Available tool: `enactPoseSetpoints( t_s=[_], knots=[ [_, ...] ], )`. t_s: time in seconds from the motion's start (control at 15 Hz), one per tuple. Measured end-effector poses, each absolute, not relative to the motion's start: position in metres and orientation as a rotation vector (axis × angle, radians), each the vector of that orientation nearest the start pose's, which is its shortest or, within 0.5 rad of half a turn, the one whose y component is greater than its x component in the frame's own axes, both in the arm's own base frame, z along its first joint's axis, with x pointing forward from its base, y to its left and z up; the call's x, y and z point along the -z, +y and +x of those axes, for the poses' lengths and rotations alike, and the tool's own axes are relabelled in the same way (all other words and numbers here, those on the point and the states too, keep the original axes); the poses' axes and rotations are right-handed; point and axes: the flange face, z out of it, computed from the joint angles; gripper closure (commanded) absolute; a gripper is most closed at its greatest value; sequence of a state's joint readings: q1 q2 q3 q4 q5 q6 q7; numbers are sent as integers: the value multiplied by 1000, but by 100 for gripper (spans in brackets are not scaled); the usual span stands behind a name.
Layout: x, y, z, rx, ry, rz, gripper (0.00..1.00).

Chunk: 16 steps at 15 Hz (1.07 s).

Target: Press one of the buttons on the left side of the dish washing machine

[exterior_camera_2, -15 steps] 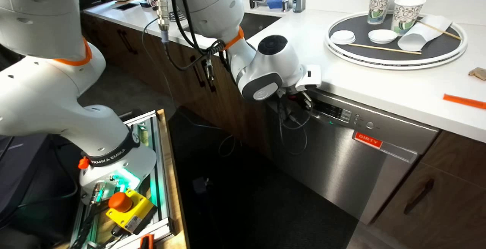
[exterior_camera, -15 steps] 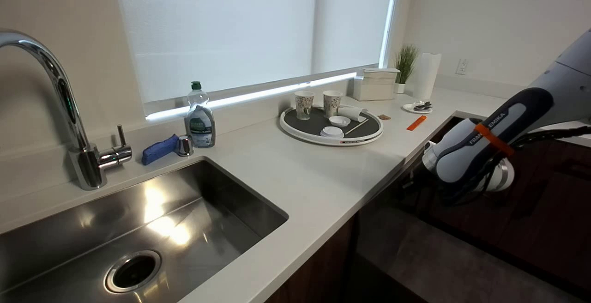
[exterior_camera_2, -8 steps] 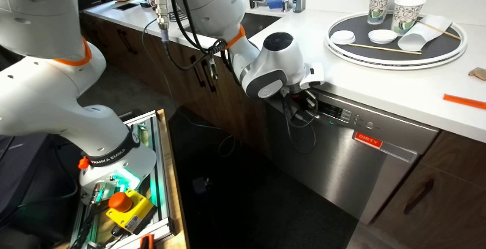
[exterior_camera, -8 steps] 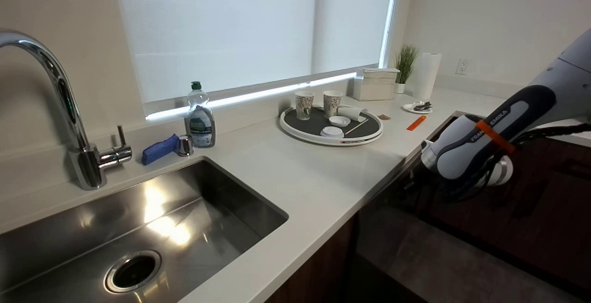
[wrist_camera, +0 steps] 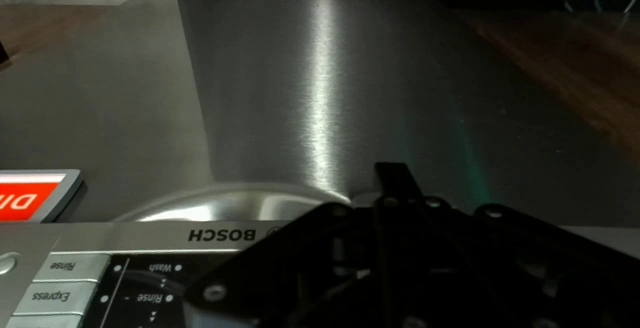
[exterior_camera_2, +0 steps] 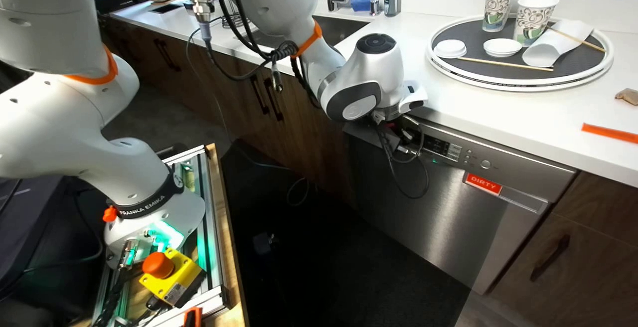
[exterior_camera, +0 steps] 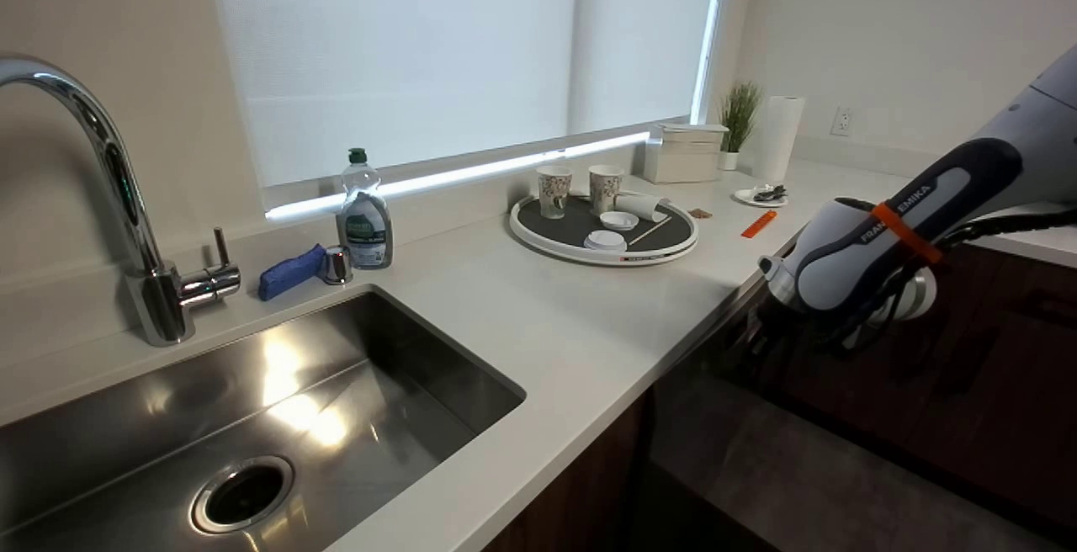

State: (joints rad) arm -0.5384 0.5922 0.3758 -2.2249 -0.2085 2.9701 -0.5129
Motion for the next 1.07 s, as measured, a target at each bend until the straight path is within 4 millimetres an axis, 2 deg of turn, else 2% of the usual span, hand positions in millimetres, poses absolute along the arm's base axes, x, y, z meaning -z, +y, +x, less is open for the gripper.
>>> enactPoseSetpoints(
  t_s=[0.27, 0.33, 0.4, 0.47, 1.07],
  knots=[
    [-151, -76, 549, 323, -821, -2968, 100],
    [-153, -78, 548, 316, -840, -2970, 74],
    [-156, -79, 547, 312, -856, -2974, 73],
    [-159, -80, 546, 309, -868, -2978, 68],
    [-191, -77, 531, 328, -887, -3011, 1]
  ],
)
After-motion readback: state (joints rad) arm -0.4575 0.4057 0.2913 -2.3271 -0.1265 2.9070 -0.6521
